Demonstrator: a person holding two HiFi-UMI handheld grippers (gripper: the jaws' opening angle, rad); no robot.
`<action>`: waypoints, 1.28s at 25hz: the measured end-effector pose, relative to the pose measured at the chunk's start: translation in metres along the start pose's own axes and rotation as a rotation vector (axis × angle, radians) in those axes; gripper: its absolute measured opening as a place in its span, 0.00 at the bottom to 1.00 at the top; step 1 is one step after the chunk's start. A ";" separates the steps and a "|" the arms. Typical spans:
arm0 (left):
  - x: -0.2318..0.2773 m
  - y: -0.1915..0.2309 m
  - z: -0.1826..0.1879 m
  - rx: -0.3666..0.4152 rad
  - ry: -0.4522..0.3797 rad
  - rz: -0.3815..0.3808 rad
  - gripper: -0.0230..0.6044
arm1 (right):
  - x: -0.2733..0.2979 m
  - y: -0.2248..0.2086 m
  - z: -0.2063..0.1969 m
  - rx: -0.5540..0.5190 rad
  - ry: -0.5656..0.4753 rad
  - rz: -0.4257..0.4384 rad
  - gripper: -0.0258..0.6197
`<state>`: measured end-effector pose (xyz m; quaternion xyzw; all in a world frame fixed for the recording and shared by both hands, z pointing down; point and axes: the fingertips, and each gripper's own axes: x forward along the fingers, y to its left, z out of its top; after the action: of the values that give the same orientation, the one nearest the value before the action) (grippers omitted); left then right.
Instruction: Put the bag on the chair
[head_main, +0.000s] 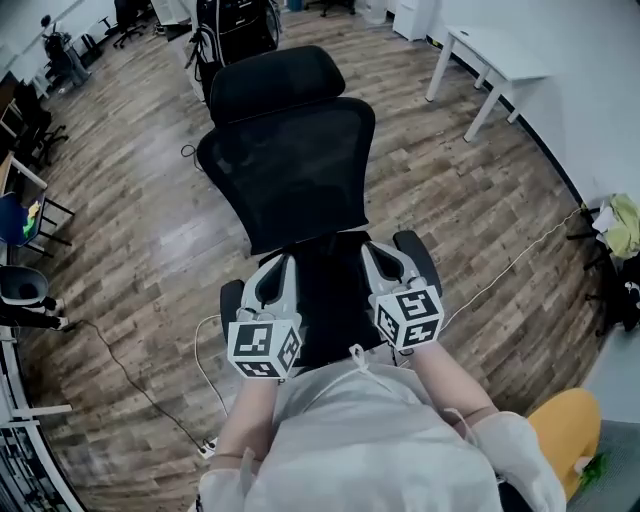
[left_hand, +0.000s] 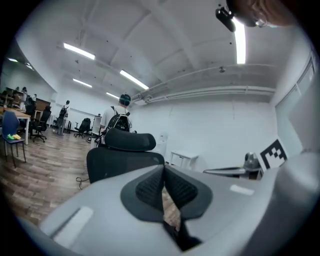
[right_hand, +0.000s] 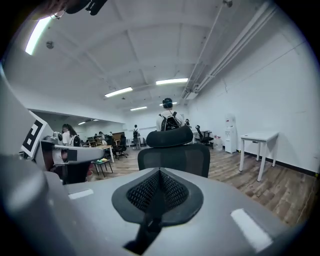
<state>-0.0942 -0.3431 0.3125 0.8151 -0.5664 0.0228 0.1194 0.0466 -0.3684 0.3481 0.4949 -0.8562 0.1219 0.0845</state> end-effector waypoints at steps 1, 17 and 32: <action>-0.003 -0.004 0.007 0.005 -0.016 0.000 0.05 | -0.004 0.002 0.008 -0.005 -0.014 0.004 0.04; -0.021 -0.021 0.035 0.024 -0.054 -0.035 0.05 | -0.026 0.026 0.031 -0.028 -0.059 0.066 0.04; -0.025 -0.022 0.017 -0.011 -0.007 -0.049 0.05 | -0.034 0.036 0.019 -0.012 -0.027 0.072 0.04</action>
<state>-0.0839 -0.3167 0.2884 0.8282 -0.5466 0.0141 0.1226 0.0321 -0.3285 0.3161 0.4649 -0.8752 0.1129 0.0714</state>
